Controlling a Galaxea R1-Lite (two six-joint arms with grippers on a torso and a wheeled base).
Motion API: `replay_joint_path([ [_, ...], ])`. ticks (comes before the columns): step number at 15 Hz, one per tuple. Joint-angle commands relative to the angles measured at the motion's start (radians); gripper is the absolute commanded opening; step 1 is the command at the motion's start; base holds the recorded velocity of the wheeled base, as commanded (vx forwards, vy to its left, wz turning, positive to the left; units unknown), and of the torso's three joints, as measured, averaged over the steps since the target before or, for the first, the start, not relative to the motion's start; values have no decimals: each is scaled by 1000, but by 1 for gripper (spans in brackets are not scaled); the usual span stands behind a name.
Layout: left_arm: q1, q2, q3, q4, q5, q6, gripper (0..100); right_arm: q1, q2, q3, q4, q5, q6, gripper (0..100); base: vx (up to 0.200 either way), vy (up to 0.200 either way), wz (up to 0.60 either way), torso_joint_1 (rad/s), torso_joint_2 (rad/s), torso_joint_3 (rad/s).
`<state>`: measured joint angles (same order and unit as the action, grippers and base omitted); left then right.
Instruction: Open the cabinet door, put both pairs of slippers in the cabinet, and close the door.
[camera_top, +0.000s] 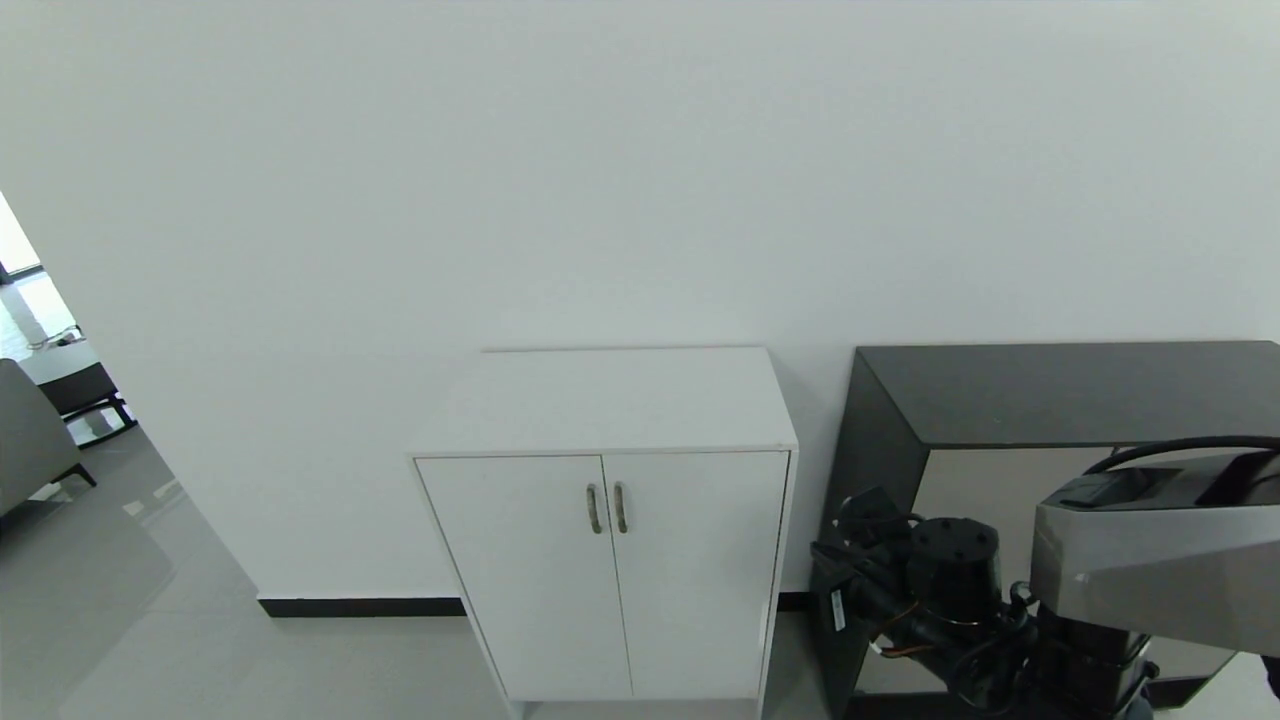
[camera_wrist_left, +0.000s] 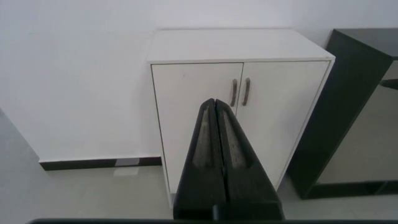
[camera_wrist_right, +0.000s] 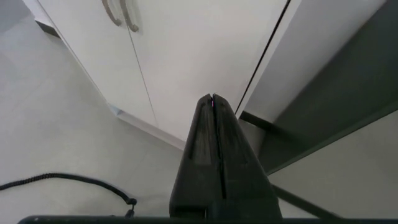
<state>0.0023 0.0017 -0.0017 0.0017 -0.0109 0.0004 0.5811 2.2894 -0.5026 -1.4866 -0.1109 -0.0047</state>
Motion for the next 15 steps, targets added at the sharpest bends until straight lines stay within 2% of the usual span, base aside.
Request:
replay_joint_path([
  [1,1,0,0,0,0,1,0,-20,-99,33,26,-1,0,0,200,0,0,2,-2,2],
  [3,1,0,0,0,0,0,0,-63,-176,90,28,-18,0,0,100,0,0,-9,-1,1],
  [6,1,0,0,-2,2,0,0,-135,-337,260,45,-133,0,0,0,0,0,0,0,0],
  [7,1,0,0,0,2,0,0,-176,-390,329,45,-141,-1,0,0,0,0,0,0,0],
  [8,1,0,0,-2,2,0,0,-181,-395,335,46,-141,-1,0,0,0,0,0,0,0],
  [9,1,0,0,-2,2,0,0,-282,-501,472,46,-136,-18,0,0,0,0,0,0,0],
  [10,1,0,0,-2,2,0,0,-323,-541,503,57,-132,-31,0,0,0,0,0,0,0],
  [11,1,0,0,0,3,0,0,-414,-682,503,178,-99,-37,0,0,0,0,0,0,0],
  [13,1,0,0,0,3,0,0,-484,-883,503,439,30,-80,0,0,0,0,0,0,0],
  [14,1,0,0,-2,3,-2,0,-495,-923,503,503,34,-87,0,0,0,0,0,0,0],
  [15,1,0,0,-2,3,-2,0,-518,-1025,503,672,77,-87,0,0,0,0,0,0,0],
])
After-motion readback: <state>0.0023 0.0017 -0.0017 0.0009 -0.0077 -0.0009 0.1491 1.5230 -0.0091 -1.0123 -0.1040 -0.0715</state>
